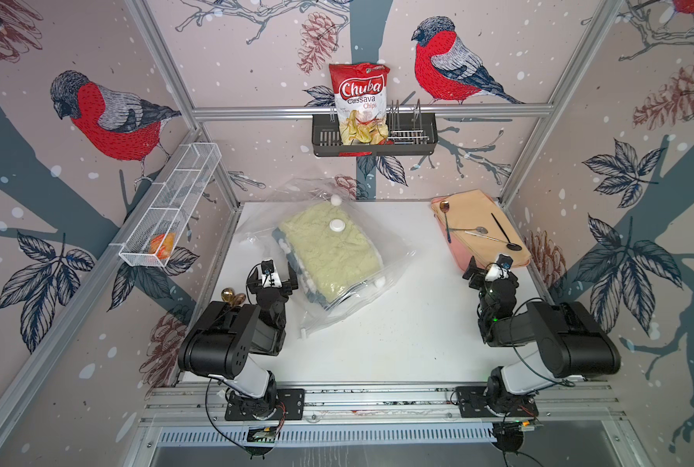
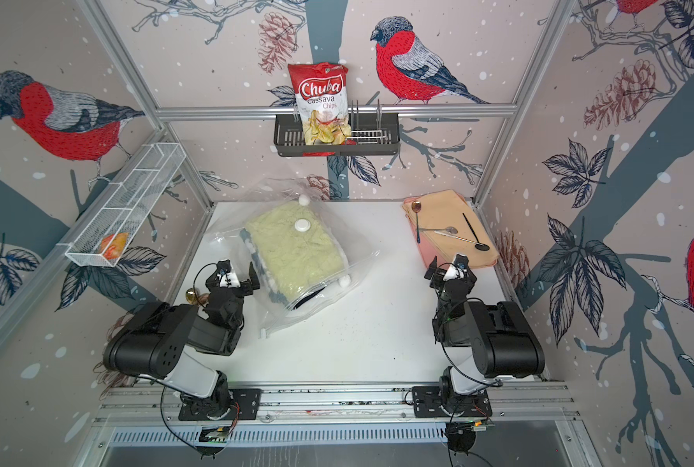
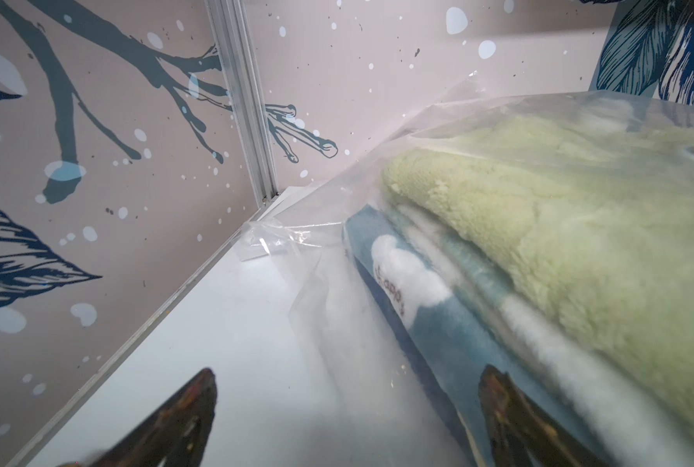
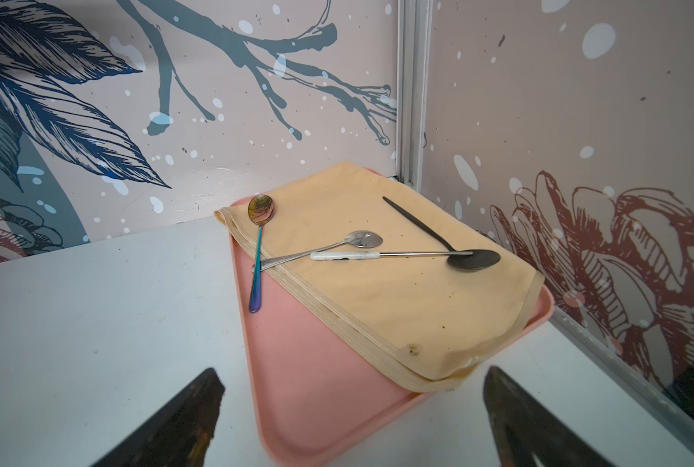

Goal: Take the blanket out of the vacuum bag
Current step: Open the vacuum bag at the center of the board.

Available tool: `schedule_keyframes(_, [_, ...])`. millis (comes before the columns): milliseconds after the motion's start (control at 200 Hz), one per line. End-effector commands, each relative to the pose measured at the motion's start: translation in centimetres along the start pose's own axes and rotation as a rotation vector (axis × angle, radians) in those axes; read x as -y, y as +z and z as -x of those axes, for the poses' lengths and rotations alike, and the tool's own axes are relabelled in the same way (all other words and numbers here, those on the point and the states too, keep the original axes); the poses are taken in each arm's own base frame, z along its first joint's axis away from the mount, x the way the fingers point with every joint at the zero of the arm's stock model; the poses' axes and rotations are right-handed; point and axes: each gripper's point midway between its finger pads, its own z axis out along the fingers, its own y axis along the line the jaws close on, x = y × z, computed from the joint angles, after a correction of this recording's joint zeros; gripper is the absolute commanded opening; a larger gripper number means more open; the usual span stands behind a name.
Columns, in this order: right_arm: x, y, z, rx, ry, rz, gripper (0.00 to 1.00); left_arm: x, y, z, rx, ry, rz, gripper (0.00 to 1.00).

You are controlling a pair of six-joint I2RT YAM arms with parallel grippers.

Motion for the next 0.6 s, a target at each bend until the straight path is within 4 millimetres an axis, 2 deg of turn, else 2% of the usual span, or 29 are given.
schedule_keyframes(0, [1.0,-1.4,2.8,0.117,-0.014,-0.096,1.0,-1.3,-2.0,3.2,0.161,-0.016,0.063,0.99])
schedule_keyframes(55, [-0.2,-1.1,4.0,0.107,-0.077,-0.125,1.0,-1.1,-2.6,3.7,0.193,-0.011,0.057,0.99])
schedule_keyframes(115, [-2.9,-0.1,4.9,0.045,-0.152,-0.094,1.0,-1.2,-2.9,4.2,0.205,-0.012,0.064,0.99])
schedule_keyframes(180, [-4.7,1.7,5.1,-0.064,-0.14,-0.07,1.0,-2.7,-3.7,5.8,0.234,-0.023,0.208,0.99])
schedule_keyframes(210, [-5.1,2.5,4.8,-0.117,-0.09,-0.063,1.0,-2.9,-3.8,6.6,0.235,-0.024,0.239,0.99])
schedule_keyframes(245, [-5.4,3.3,4.1,-0.177,-0.001,-0.047,1.0,-2.1,-3.6,7.7,0.237,0.003,0.202,0.99])
schedule_keyframes(305, [-6.5,4.3,1.4,-0.335,0.171,0.026,1.0,-0.2,-3.6,10.2,0.264,0.035,0.113,0.99])
schedule_keyframes(350, [-8.5,4.9,-0.3,-0.435,0.237,0.175,1.0,0.0,-3.7,12.7,0.28,-0.047,0.1,0.99])
schedule_keyframes(395, [-9.9,5.2,-1.6,-0.524,0.295,0.334,1.0,-0.7,-3.4,14.5,0.272,-0.169,0.129,0.99])
schedule_keyframes(420, [-10.0,5.4,-2.2,-0.565,0.346,0.376,1.0,-1.0,-3.4,15.5,0.262,-0.229,0.146,0.99])
schedule_keyframes(475, [-8.4,6.0,-3.0,-0.608,0.422,0.344,1.0,-1.1,-3.2,16.6,0.211,-0.287,0.15,0.99])
schedule_keyframes(490, [-8.1,6.0,-3.1,-0.609,0.419,0.33,1.0,-1.1,-3.1,17.5,0.211,-0.299,0.148,0.99])
schedule_keyframes(595, [-7.1,5.8,-1.6,-0.543,0.343,0.236,1.0,0.0,-3.0,19.4,0.152,-0.365,0.079,0.99])
